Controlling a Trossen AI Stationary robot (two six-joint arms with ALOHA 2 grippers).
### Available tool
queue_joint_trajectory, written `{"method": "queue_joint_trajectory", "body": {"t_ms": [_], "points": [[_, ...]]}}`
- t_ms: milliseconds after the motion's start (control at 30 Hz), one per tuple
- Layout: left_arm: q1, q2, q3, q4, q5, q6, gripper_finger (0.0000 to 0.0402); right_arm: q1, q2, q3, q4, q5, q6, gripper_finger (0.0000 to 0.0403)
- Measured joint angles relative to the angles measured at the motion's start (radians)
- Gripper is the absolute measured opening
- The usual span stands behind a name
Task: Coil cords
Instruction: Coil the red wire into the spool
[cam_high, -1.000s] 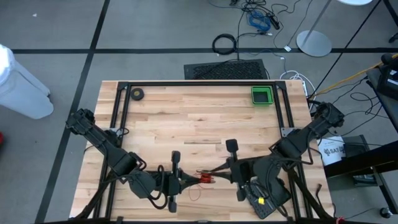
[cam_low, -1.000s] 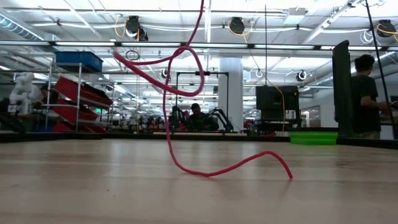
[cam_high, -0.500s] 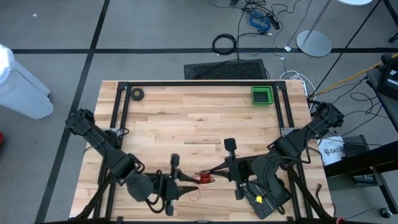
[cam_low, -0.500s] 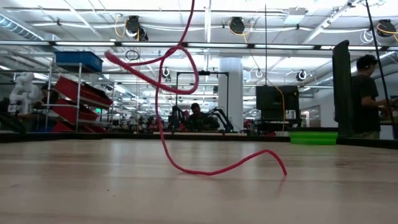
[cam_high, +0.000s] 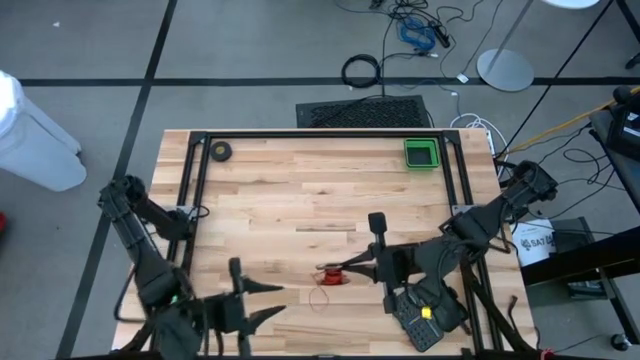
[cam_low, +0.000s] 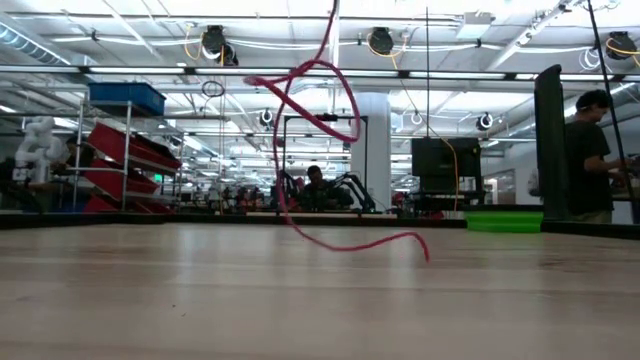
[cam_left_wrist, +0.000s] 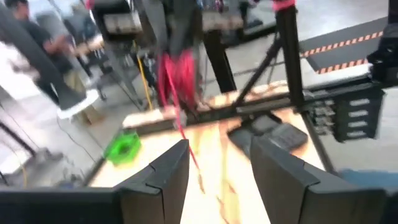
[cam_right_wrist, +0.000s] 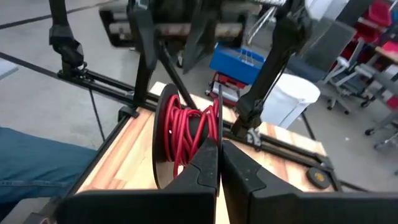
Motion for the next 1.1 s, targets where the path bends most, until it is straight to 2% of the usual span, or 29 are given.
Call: {"method": "queue_joint_trajectory", "body": {"t_ms": [100,200,300,367,433,733,933,1100], "points": [[-0.029,0.019,0.000,-0.167,-0.054,-0.242,0.0176,-0.002,-0.023,0.000,0.011,-0.001,-0.040,0.0000],[-0.037,0.065,0.000,-0.356,-0.154,-0.479,0.0176,-0.002,-0.038,0.000,0.011,0.000,-0.053,0.0000],[-0.029,0.112,-0.001,-0.498,-0.306,-0.611,0.0175,-0.002,-0.038,0.000,0.016,-0.001,-0.063,0.0000],[-0.016,0.133,-0.001,-0.536,-0.409,-0.676,0.0175,-0.002,-0.034,0.000,0.022,0.000,-0.064,0.0000],[0.004,0.150,-0.001,-0.533,-0.461,-0.688,0.0175,-0.001,-0.030,0.000,0.023,0.007,-0.063,0.0000],[0.085,0.271,-0.001,-0.506,-0.429,-0.786,0.0175,-0.001,-0.029,0.000,0.016,0.023,-0.026,0.0000],[0.130,0.369,-0.001,-0.380,-0.428,-0.788,0.0175,0.000,-0.029,0.000,-0.020,0.018,-0.012,0.0000],[0.150,0.429,-0.001,-0.208,-0.417,-0.788,0.0175,0.000,-0.029,0.000,-0.044,0.017,-0.031,0.0000]]}}
